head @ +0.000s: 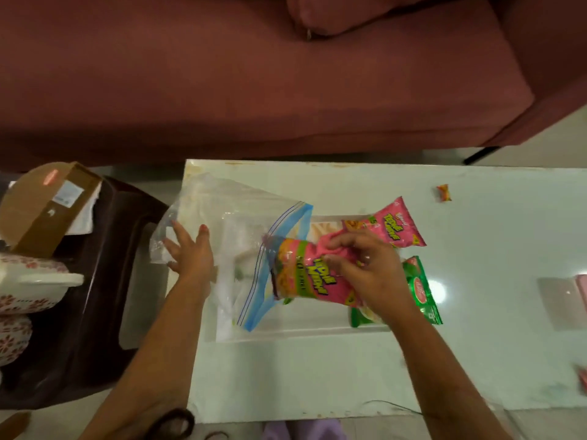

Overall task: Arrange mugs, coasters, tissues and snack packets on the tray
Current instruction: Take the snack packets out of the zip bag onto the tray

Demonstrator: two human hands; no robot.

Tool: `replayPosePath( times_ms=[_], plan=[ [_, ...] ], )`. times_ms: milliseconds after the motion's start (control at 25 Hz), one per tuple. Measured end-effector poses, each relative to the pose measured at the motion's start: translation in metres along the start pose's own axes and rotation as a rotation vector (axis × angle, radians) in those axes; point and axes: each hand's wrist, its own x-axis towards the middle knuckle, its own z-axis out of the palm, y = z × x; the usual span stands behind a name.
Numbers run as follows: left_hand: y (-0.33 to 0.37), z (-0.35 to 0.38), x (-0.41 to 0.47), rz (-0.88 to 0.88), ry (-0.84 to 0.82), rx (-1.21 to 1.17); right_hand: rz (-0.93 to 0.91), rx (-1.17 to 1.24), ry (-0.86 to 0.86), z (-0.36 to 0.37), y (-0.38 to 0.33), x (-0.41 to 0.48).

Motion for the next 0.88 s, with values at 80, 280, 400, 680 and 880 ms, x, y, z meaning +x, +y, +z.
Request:
replayPosePath(
  times_ms=[80,280,400,680,880],
  plan=[
    [0.010,0.003,-0.035,0.176,0.167,-0.021,0.161,0.129,0.126,-0.040,0.019,-0.012],
    [-0.003,0.052,-0.164,1.014,0.033,-0.120,0.373,0.210,0.246,-0.084,0.060,-0.048],
    [-0.036,0.099,-0.197,0.915,-0.459,0.050,0.436,0.115,0.260,-0.076,0.083,-0.057],
    [-0.061,0.138,-0.129,0.771,-0.681,0.234,0.351,-0.055,0.235,-0.036,0.109,-0.049],
    [-0.049,0.153,-0.109,0.752,-0.660,0.291,0.333,-0.126,0.275,-0.030,0.113,-0.038]
  ],
)
